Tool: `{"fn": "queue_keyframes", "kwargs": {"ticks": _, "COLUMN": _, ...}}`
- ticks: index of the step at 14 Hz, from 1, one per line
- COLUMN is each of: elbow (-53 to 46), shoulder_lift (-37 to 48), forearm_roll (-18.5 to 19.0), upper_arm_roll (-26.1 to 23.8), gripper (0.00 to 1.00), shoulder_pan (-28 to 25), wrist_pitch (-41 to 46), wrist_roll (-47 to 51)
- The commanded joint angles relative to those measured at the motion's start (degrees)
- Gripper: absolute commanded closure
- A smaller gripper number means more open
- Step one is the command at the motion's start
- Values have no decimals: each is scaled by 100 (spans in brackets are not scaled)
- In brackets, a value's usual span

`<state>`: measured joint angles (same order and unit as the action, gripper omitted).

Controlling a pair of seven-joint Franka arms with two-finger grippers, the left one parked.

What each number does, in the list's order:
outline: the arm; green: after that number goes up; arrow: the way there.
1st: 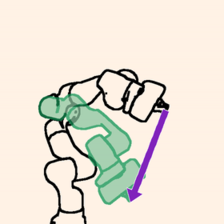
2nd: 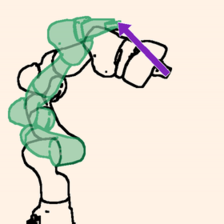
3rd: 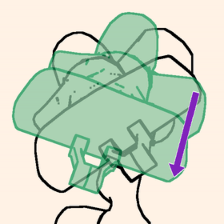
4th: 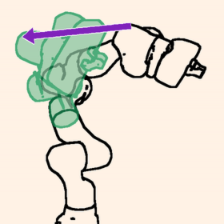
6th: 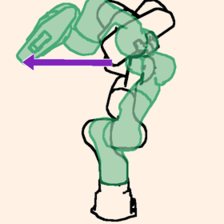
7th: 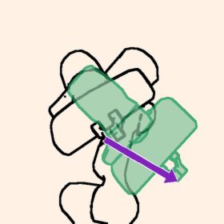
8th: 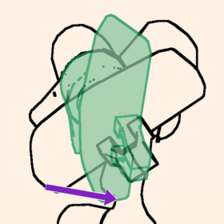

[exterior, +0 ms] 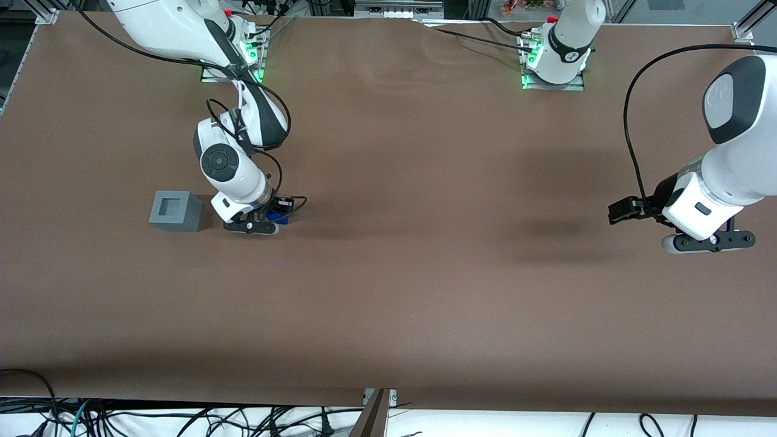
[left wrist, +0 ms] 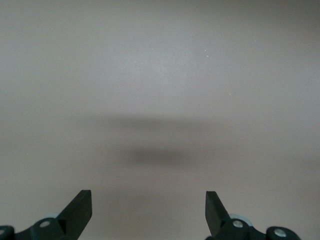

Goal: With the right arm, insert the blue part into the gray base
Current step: 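Lift the blue block and carry it over the gray base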

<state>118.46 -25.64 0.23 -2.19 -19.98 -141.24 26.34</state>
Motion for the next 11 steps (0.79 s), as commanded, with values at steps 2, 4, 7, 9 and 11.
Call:
{"fn": "queue_keyframes", "kwargs": {"ticks": 2, "elbow": -191, "shoulder_lift": 269, "forearm_roll": -14, "upper_arm_roll": 35, "gripper": 75, "shoulder_pan": -24, "wrist_pitch": 331, "wrist_roll": -94}}
{"fn": "queue_keyframes", "kwargs": {"ticks": 4, "elbow": -664, "shoulder_lift": 463, "forearm_roll": -14, "upper_arm_roll": 70, "gripper": 75, "shoulder_pan": 3, "wrist_pitch": 1313, "wrist_roll": -269}}
{"fn": "queue_keyframes", "kwargs": {"ticks": 7, "elbow": -1306, "shoulder_lift": 692, "forearm_roll": -41, "upper_arm_roll": 403, "gripper": 75, "shoulder_pan": 3, "wrist_pitch": 2554, "wrist_roll": -786}}
{"fn": "queue_keyframes", "kwargs": {"ticks": 9, "elbow": -1536, "shoulder_lift": 841, "forearm_roll": -49, "upper_arm_roll": 736, "gripper": 75, "shoulder_pan": 12, "wrist_pitch": 2977, "wrist_roll": -1191}}
{"fn": "queue_keyframes", "kwargs": {"ticks": 11, "elbow": -1773, "shoulder_lift": 921, "forearm_roll": -49, "upper_arm_roll": 1140, "gripper": 75, "shoulder_pan": 12, "wrist_pitch": 3355, "wrist_roll": -1456}}
